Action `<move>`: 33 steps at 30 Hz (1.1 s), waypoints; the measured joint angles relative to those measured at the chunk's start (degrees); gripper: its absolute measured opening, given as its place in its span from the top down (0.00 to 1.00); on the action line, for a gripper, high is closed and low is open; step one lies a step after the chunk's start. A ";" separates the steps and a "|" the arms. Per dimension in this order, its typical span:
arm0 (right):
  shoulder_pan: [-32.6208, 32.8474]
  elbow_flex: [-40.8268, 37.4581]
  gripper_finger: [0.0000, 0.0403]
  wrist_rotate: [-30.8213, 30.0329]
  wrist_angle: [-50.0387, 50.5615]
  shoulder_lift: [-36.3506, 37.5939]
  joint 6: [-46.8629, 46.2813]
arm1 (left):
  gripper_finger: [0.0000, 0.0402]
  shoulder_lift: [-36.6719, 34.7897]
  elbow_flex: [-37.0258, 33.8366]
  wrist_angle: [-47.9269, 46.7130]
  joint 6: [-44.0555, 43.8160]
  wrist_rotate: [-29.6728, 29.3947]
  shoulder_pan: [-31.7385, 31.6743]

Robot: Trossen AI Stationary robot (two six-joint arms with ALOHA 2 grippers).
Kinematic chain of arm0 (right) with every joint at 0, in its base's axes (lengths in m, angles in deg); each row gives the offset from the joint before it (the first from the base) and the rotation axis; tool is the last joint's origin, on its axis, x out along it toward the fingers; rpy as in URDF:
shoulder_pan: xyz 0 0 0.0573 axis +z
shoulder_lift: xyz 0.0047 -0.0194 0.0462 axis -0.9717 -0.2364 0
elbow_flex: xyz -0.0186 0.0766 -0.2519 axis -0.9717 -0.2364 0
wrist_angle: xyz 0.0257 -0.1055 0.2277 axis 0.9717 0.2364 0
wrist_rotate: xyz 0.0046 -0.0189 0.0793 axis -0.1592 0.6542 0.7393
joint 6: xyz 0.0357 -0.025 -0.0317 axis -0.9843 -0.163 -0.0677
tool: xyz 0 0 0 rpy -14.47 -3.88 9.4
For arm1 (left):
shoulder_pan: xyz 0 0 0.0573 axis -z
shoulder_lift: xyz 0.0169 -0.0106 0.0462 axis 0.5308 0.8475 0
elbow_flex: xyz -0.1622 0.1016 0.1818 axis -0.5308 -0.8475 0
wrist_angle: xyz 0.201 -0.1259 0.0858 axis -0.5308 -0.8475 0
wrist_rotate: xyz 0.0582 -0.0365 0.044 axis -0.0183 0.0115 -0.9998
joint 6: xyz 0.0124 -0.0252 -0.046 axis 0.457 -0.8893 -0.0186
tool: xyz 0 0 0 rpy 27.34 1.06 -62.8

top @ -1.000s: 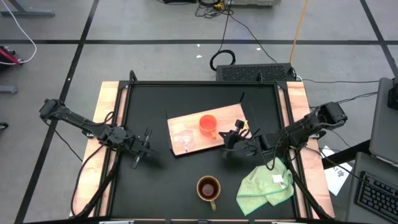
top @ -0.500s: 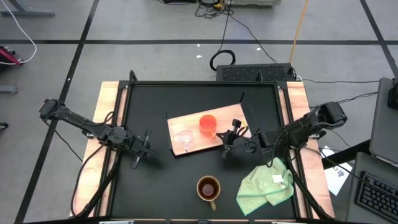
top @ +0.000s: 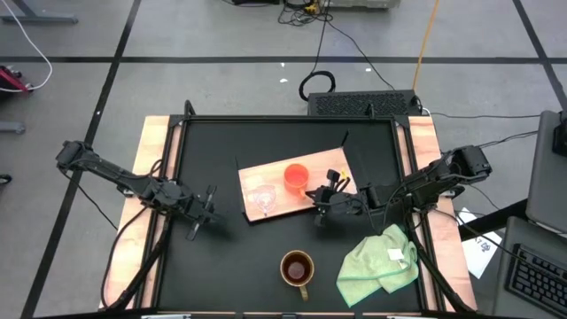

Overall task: Stack small to large cups/mugs on shelf
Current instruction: Put the orange mug on the shelf, then adjust the transparent mug

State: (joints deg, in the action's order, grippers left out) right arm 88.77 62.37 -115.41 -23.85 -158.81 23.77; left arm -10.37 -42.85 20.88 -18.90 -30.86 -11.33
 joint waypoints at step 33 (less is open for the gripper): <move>4.22 0.00 1.00 -6.95 -0.17 9.18 7.46 | 0.95 0.31 0.00 1.89 -0.84 0.02 0.00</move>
State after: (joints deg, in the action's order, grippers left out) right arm 93.00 62.37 -122.36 -24.02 -149.63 31.23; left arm -10.06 -42.85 22.77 -19.75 -30.84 -11.33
